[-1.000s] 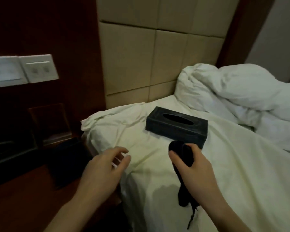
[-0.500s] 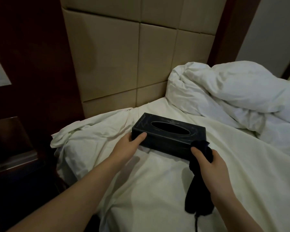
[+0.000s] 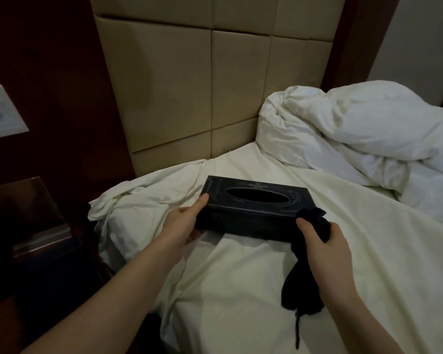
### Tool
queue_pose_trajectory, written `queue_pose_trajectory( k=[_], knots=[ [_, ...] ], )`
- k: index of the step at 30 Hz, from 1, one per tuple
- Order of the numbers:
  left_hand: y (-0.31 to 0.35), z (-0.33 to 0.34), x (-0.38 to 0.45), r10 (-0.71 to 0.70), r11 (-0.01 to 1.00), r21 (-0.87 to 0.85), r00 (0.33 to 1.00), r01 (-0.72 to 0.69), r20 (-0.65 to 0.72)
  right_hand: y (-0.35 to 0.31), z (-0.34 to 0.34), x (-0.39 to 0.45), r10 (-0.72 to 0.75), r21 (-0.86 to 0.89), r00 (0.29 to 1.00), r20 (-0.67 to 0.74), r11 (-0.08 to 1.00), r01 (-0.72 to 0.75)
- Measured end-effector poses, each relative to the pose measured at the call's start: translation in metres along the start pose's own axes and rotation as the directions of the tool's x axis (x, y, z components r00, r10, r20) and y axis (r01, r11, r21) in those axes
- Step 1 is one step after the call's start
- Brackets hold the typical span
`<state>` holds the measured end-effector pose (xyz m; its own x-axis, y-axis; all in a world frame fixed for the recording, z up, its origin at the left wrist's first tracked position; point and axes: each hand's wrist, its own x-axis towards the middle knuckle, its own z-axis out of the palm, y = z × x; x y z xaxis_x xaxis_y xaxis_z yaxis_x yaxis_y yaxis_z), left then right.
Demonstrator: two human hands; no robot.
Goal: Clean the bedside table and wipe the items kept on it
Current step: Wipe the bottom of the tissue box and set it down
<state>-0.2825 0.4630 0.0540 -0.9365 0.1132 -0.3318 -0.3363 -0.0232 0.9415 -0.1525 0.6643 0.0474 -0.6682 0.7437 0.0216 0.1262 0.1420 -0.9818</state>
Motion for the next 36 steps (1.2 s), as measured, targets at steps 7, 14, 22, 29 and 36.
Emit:
queue_pose_trajectory(
  k=[7, 14, 22, 29, 36],
  knots=[
    [0.007, -0.062, -0.073, 0.008, 0.999, 0.030, 0.997, -0.011, 0.077, -0.027, 0.006, -0.040, -0.097, 0.089, 0.995, 0.037, 0.992, 0.093],
    [-0.026, -0.161, -0.187, 0.126, 0.980, -0.142, 0.985, -0.142, -0.118, -0.056, 0.037, -0.131, -0.195, 0.165, 0.956, 0.219, 0.973, 0.161],
    [-0.085, -0.294, -0.307, 0.123, 0.860, -0.389, 0.874, -0.330, -0.469, -0.061, 0.095, -0.266, -0.037, 0.314, 0.820, 0.571, 0.933, -0.177],
    [-0.136, -0.356, -0.367, 0.079, 0.838, -0.417, 0.834, -0.352, -0.546, -0.052, 0.138, -0.321, 0.131, 0.067, 0.560, 0.818, 0.945, -0.320],
    [-0.131, -0.377, -0.394, 0.084, 0.879, -0.412, 0.928, -0.240, -0.362, -0.035, 0.141, -0.341, 0.113, 0.005, 0.515, 0.850, 0.975, -0.221]
  ],
)
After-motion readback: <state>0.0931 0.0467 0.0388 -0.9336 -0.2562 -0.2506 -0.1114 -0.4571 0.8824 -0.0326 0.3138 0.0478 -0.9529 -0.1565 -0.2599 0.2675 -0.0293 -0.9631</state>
